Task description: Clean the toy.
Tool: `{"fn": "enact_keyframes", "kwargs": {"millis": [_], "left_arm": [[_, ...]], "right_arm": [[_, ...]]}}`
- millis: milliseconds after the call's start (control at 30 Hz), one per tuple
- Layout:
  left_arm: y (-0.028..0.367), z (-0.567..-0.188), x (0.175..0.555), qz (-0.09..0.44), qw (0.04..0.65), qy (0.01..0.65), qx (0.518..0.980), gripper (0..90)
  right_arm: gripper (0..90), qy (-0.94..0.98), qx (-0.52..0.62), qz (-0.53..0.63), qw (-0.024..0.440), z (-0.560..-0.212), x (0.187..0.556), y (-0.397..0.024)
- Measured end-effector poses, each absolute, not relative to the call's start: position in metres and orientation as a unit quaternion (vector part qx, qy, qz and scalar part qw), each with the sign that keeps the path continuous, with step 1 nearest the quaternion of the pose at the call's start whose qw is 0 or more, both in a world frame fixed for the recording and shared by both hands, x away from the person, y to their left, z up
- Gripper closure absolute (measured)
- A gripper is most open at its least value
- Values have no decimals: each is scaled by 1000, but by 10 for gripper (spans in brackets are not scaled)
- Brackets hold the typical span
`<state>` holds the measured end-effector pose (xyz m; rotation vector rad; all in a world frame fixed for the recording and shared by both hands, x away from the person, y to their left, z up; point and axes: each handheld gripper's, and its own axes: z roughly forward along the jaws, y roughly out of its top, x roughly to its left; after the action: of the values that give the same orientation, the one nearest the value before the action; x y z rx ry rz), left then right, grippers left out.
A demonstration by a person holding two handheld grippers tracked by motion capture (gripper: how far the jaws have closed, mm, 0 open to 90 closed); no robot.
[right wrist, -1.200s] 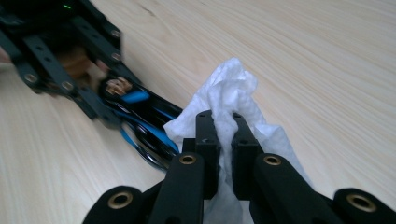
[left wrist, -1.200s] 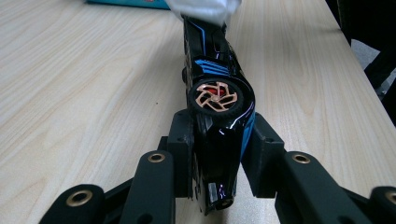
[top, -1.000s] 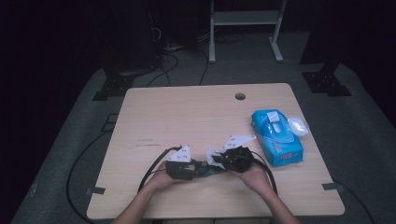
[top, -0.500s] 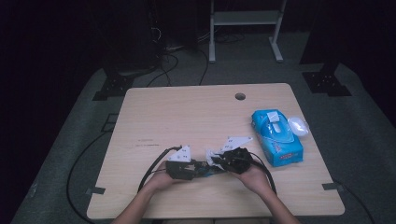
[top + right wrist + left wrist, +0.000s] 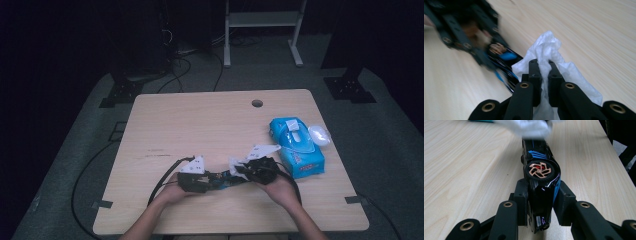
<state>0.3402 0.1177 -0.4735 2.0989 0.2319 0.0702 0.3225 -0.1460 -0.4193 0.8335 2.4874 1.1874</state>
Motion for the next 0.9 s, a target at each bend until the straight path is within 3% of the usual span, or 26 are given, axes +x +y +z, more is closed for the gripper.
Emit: {"fn": "enact_keyframes", "kwargs": {"millis": [167, 433, 600, 900], "left_arm": [[117, -474, 341, 27, 492, 93, 865, 677], [118, -474, 341, 25, 493, 98, 864, 677], [119, -473, 341, 28, 489, 96, 866, 677], [119, -473, 341, 28, 490, 95, 866, 678]], "right_arm": [[848, 832, 335, 424, 126, -422, 323, -178], [848, 832, 341, 417, 136, -422, 322, -184], [848, 841, 312, 421, 138, -422, 322, -163], [848, 834, 332, 420, 135, -421, 323, -176]]}}
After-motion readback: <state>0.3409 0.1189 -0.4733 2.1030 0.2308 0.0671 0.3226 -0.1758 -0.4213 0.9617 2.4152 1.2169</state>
